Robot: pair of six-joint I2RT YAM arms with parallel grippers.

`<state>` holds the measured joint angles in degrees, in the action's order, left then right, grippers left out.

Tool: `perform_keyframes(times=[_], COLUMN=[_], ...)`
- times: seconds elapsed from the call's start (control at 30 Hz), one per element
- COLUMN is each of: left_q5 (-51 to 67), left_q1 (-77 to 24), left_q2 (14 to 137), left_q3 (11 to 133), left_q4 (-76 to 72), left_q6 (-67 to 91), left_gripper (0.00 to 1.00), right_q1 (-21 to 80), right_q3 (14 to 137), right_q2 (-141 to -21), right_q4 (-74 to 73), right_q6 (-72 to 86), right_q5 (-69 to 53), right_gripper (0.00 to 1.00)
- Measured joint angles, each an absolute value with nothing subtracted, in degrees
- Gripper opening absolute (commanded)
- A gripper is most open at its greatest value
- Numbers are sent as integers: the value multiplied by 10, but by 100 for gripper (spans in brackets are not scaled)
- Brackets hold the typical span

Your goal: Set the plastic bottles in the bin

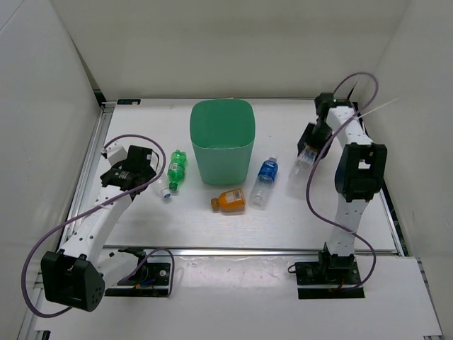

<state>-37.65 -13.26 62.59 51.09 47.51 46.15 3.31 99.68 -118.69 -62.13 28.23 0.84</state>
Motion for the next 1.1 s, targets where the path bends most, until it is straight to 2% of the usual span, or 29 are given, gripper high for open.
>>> perform_keyframes(times=[0.1,0.2,0.33,0.43,0.57,0.67,0.7,0.73,0.8,0.83,0.9,1.1], left_q5=[-370,-368,-366,-366,-366,-365,-364,-364,-361,-359,-357,-367], left_q1=[-133,-134,-138,-141,-141,-141,-141,-141,-141,-141,-141,-141], left_q2=[626,626,626,626,626,629,633,637,647,652,661,698], left_q3=[510,509,500,499,499,499,499,499,499,499,499,524], left_q4=[475,473,469,467,462,460,459,458,454,452,449,447], left_q6=[462,462,461,461,461,460,460,458,453,451,448,445], left_gripper=[100,100,100,100,100,100,100,100,100,100,100,100], right_q1=[18,10,16,60,158,215,230,243,262,269,275,275], right_q3=[1142,1294,1283,1297,1406,1409,1402,1392,1371,1358,1333,1325], right_q2=[-1187,-1171,-1043,-984,-1035,-1073,-1086,-1097,-1117,-1124,-1131,-1117], right_q4=[-662,-637,-528,-474,-414,-396,-395,-396,-405,-411,-429,-441], right_q6=[298,312,344,355,343,329,323,317,309,306,299,295], right_q5=[13,-24,-113,-145,-175,-182,-181,-176,-171,-168,-166,-151], right_gripper=[28,26,25,25,25,30,34,46,63,83,100,100])
